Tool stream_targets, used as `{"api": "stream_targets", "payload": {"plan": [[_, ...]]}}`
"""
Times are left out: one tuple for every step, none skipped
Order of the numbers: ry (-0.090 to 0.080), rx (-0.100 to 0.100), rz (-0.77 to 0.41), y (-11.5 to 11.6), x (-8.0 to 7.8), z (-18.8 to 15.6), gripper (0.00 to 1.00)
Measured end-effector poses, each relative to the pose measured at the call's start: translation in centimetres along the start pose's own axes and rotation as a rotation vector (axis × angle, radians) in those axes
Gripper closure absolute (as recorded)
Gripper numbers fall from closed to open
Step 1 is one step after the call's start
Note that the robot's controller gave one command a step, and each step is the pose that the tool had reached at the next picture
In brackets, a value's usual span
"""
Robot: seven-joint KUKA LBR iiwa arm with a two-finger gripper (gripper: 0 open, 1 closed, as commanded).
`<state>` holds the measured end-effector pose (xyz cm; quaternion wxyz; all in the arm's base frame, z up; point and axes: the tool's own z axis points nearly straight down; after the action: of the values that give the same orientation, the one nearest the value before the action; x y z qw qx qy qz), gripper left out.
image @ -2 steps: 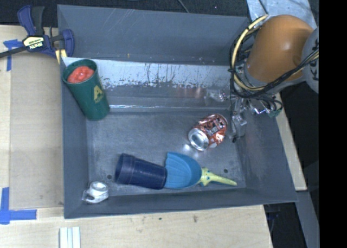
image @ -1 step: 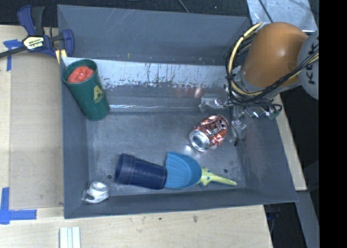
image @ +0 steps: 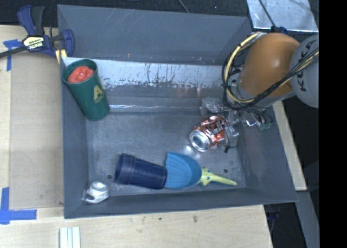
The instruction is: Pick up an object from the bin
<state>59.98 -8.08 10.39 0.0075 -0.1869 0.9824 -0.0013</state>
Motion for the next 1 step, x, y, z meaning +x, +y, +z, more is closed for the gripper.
{"api": "stream_targets", "payload": {"plan": [[0.003,-0.001,0.186,-0.09,-0.12,1.62,0.0]]}}
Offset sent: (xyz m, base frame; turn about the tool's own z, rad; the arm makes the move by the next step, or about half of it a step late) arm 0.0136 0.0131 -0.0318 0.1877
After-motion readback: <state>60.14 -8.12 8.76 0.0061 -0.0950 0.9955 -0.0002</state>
